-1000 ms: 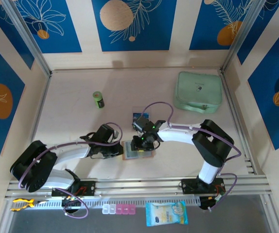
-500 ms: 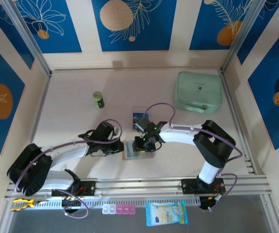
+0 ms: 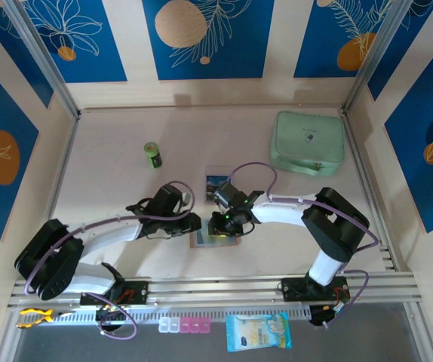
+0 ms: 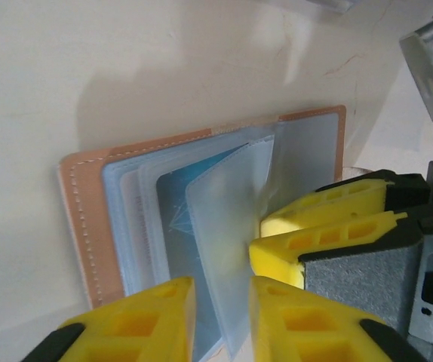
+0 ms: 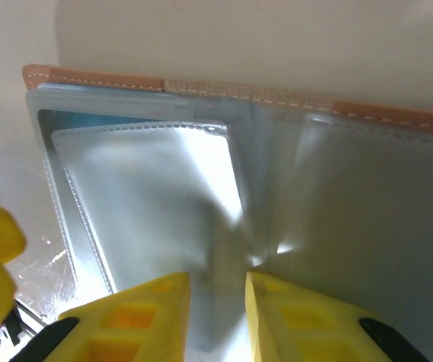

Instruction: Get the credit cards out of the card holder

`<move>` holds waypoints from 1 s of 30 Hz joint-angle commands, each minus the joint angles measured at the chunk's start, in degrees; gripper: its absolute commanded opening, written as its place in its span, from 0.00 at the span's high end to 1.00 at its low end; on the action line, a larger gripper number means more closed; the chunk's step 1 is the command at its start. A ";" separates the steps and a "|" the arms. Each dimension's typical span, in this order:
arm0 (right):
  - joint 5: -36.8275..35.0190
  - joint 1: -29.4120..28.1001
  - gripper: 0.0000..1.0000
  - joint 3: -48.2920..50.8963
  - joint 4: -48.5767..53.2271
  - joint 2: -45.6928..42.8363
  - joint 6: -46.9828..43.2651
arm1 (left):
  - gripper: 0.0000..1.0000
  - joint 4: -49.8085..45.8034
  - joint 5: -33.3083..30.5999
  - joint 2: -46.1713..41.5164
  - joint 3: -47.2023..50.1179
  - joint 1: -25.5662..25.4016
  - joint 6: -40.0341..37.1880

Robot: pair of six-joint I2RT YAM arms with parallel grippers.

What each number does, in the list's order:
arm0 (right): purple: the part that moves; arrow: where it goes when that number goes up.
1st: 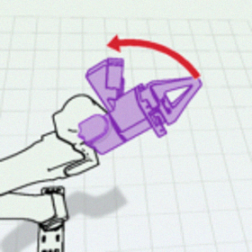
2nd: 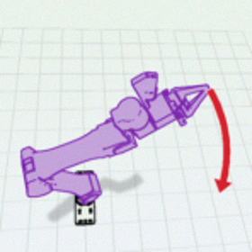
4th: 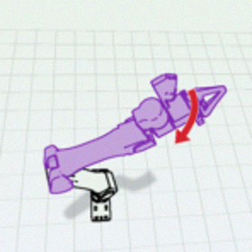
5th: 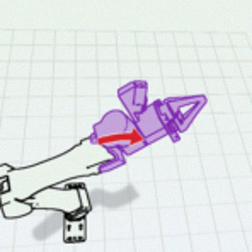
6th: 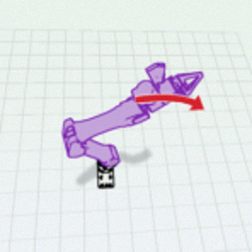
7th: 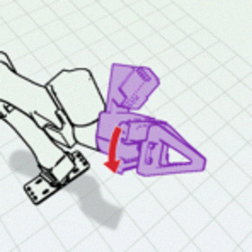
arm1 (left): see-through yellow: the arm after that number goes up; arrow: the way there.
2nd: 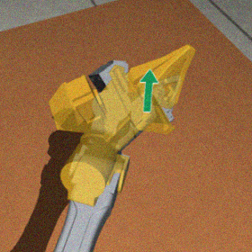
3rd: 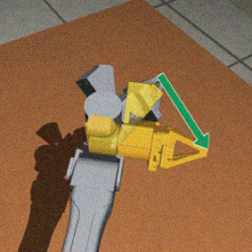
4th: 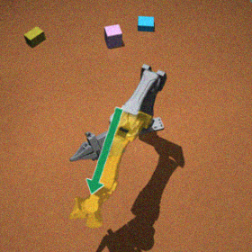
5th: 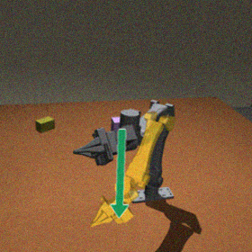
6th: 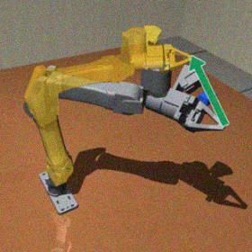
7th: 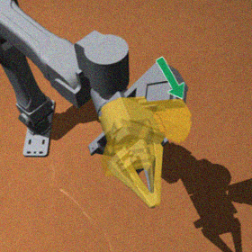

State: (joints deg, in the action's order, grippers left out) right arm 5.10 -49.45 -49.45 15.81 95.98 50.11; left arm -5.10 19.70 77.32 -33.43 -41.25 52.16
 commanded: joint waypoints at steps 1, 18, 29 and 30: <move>1.46 0.50 0.74 1.58 -0.18 -1.26 1.43 | 0.71 2.24 1.35 2.05 -2.07 -1.16 0.88; 6.01 2.55 0.76 6.50 -7.41 -2.68 4.51 | 0.70 3.31 -0.23 5.26 -1.72 -1.99 2.20; 5.39 2.56 0.76 7.17 -6.79 -6.53 5.07 | 0.73 5.69 1.02 7.09 -2.51 -3.00 3.26; 4.91 2.52 0.74 7.13 -6.23 -7.46 5.13 | 0.73 5.48 1.04 6.85 -2.60 -3.04 3.42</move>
State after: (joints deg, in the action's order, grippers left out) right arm 10.07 -47.11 -42.94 7.44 91.20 54.52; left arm -0.36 19.55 84.18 -34.57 -43.68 54.85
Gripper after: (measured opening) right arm 0.250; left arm 0.267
